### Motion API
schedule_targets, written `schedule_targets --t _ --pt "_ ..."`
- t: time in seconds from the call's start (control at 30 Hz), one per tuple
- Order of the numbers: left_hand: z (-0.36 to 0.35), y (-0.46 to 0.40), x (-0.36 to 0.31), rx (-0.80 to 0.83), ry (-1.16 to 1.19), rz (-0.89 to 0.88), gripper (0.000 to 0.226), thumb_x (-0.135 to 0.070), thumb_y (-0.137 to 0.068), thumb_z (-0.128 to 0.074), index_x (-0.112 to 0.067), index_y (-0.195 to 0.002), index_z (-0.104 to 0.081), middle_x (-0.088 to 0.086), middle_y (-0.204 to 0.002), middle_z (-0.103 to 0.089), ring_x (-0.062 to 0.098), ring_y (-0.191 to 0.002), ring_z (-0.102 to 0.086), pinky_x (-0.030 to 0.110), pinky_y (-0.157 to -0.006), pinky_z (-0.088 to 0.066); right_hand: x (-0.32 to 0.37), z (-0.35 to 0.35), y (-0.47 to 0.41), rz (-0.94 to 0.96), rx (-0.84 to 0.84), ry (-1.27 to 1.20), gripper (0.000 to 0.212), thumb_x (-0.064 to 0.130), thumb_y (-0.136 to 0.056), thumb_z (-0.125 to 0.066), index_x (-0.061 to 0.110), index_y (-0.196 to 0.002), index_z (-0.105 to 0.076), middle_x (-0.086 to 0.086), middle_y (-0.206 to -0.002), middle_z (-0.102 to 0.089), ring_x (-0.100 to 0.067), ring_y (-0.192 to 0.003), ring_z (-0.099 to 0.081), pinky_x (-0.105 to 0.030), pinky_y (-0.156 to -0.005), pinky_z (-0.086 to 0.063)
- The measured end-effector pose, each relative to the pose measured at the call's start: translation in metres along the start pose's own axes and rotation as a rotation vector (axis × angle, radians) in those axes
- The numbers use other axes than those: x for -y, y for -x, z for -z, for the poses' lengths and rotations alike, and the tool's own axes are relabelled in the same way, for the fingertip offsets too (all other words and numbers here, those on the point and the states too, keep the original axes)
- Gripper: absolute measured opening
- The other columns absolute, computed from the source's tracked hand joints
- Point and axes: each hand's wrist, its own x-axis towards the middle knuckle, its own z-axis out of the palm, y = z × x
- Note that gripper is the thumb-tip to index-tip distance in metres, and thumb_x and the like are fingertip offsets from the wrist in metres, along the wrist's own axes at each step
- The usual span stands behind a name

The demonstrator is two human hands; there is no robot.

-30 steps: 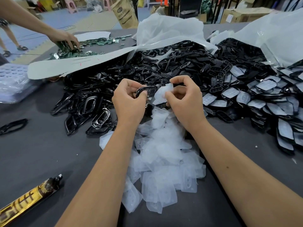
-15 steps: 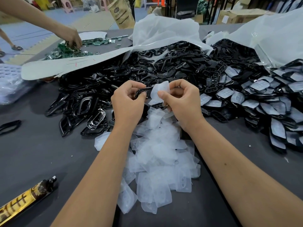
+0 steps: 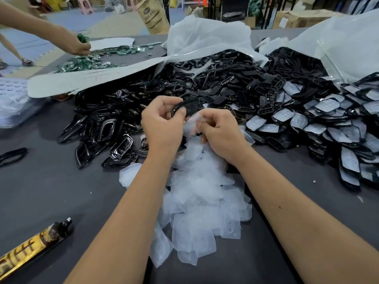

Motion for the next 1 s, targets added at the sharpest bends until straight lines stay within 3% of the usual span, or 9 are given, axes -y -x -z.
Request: schedule_targets --t 0.07,0.13,0.27,0.37,0.47,0.57,0.77,0.9,1.0 --pt "-0.002 0.002 0.005 0.019 -0.207 0.021 0.019 -0.002 -0.082 -0.074 -0.020 -0.088 -0.073 -0.002 -0.078 -0.073 0.019 -0.074 -0.071 0.036 -0.074 -0.059 0.001 0.000 0.000 0.004 -0.021 -0.008 0.027 -0.006 -0.095 -0.055 0.011 -0.083 -0.072 0.004 -0.070 -0.073 -0.012 -0.049 -0.062 -0.023 -0.051 -0.047" --pt "-0.002 0.003 0.007 0.056 -0.319 -0.003 0.017 -0.003 -0.081 -0.074 -0.020 -0.086 -0.073 -0.008 -0.076 -0.071 0.012 -0.072 -0.068 0.028 -0.071 -0.055 0.001 -0.001 0.000 0.010 -0.039 -0.057 0.026 -0.002 -0.098 -0.057 0.013 -0.084 -0.071 0.001 -0.074 -0.076 -0.014 -0.051 -0.063 -0.026 -0.050 -0.048" --pt "-0.004 0.007 0.004 0.105 -0.404 -0.102 0.017 -0.001 -0.081 -0.067 -0.018 -0.083 -0.070 -0.012 -0.073 -0.067 0.001 -0.066 -0.060 0.009 -0.061 -0.040 0.001 0.000 -0.001 -0.028 -0.064 -0.106 0.016 0.007 -0.101 -0.058 0.008 -0.086 -0.063 -0.006 -0.076 -0.077 -0.022 -0.048 -0.064 -0.028 -0.052 -0.049" --pt "-0.003 0.007 0.004 0.095 -0.432 -0.123 0.016 -0.001 -0.081 -0.066 -0.016 -0.085 -0.070 -0.011 -0.074 -0.067 0.000 -0.064 -0.057 0.008 -0.061 -0.037 0.002 0.002 0.000 -0.062 -0.040 -0.244 0.020 0.011 -0.106 -0.050 0.009 -0.086 -0.053 -0.016 -0.081 -0.077 -0.029 -0.050 -0.066 -0.022 -0.045 -0.044" --pt "0.000 0.006 0.005 0.018 -0.385 -0.115 0.012 -0.001 -0.081 -0.068 -0.013 -0.083 -0.071 -0.008 -0.073 -0.068 0.004 -0.064 -0.057 0.011 -0.062 -0.039 0.003 0.002 0.000 -0.062 -0.057 -0.353 0.021 0.012 -0.108 -0.045 0.010 -0.087 -0.047 -0.017 -0.085 -0.077 -0.029 -0.053 -0.067 -0.017 -0.043 -0.041" --pt "0.003 0.003 0.004 -0.083 -0.295 -0.075 0.014 -0.001 -0.083 -0.069 -0.014 -0.088 -0.072 -0.008 -0.076 -0.070 0.006 -0.069 -0.064 0.019 -0.069 -0.049 -0.002 0.003 -0.001 -0.037 -0.189 -0.255 0.021 0.012 -0.105 -0.055 0.007 -0.085 -0.059 -0.002 -0.073 -0.071 -0.020 -0.055 -0.062 -0.022 -0.046 -0.044" --pt "0.009 0.001 0.000 -0.290 -0.171 -0.101 0.016 -0.001 -0.084 -0.069 -0.016 -0.092 -0.071 -0.011 -0.085 -0.070 0.005 -0.081 -0.068 0.021 -0.078 -0.055 -0.002 0.006 -0.001 -0.087 -0.282 -0.381 0.016 0.014 -0.102 -0.064 0.013 -0.086 -0.067 -0.003 -0.070 -0.070 -0.013 -0.050 -0.053 -0.021 -0.044 -0.041" --pt "0.007 -0.002 0.003 -0.175 -0.045 0.024 0.018 0.001 -0.086 -0.069 -0.016 -0.092 -0.071 0.006 -0.086 -0.074 0.026 -0.081 -0.074 0.040 -0.077 -0.061 0.000 0.006 0.000 -0.103 -0.290 -0.453 0.018 0.017 -0.103 -0.065 0.016 -0.087 -0.056 -0.004 -0.055 -0.058 -0.012 -0.040 -0.045 -0.019 -0.037 -0.034" --pt "0.002 -0.002 0.002 -0.024 0.102 0.099 0.022 0.011 -0.086 -0.068 -0.011 -0.090 -0.072 0.009 -0.078 -0.075 0.025 -0.069 -0.075 0.028 -0.063 -0.059 0.002 0.006 0.001 -0.059 -0.301 -0.457 0.017 0.016 -0.101 -0.068 0.014 -0.087 -0.058 -0.006 -0.057 -0.060 -0.012 -0.040 -0.049 -0.020 -0.038 -0.036"
